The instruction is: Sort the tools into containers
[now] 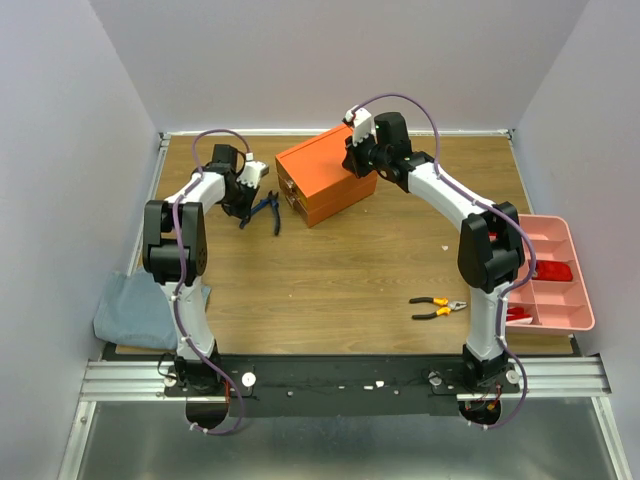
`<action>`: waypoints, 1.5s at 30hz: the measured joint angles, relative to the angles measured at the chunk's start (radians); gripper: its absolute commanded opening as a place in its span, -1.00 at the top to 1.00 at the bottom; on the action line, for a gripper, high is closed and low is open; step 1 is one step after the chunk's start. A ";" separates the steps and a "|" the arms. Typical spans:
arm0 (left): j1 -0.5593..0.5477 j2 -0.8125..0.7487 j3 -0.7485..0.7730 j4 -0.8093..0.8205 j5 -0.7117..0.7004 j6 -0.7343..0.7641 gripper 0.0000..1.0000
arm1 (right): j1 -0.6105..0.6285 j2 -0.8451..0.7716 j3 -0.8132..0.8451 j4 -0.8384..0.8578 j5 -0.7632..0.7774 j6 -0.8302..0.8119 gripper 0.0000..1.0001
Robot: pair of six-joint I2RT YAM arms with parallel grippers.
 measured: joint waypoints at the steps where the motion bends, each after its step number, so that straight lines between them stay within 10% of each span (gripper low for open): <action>1: 0.004 -0.006 -0.008 0.000 -0.001 0.000 0.99 | 0.000 0.000 0.000 0.000 0.000 0.000 0.99; 9: 0.148 -0.131 -0.127 -0.055 -0.043 0.007 0.94 | 0.000 -0.001 -0.001 0.000 0.000 0.000 0.99; 12: 0.222 -0.199 -0.183 -0.058 -0.082 0.015 0.37 | 0.000 -0.001 -0.001 0.000 0.000 0.000 0.99; 17: 0.247 -0.269 -0.219 -0.061 -0.079 0.031 0.00 | 0.000 -0.001 -0.001 -0.001 0.000 -0.001 0.99; 31: -0.042 -0.261 -0.011 0.073 0.097 -0.336 -0.06 | 0.000 -0.010 -0.013 0.001 0.002 -0.005 0.99; 45: -0.045 -0.075 -0.013 0.266 0.266 -0.779 -0.04 | 0.005 -0.050 -0.068 0.016 0.034 -0.030 0.99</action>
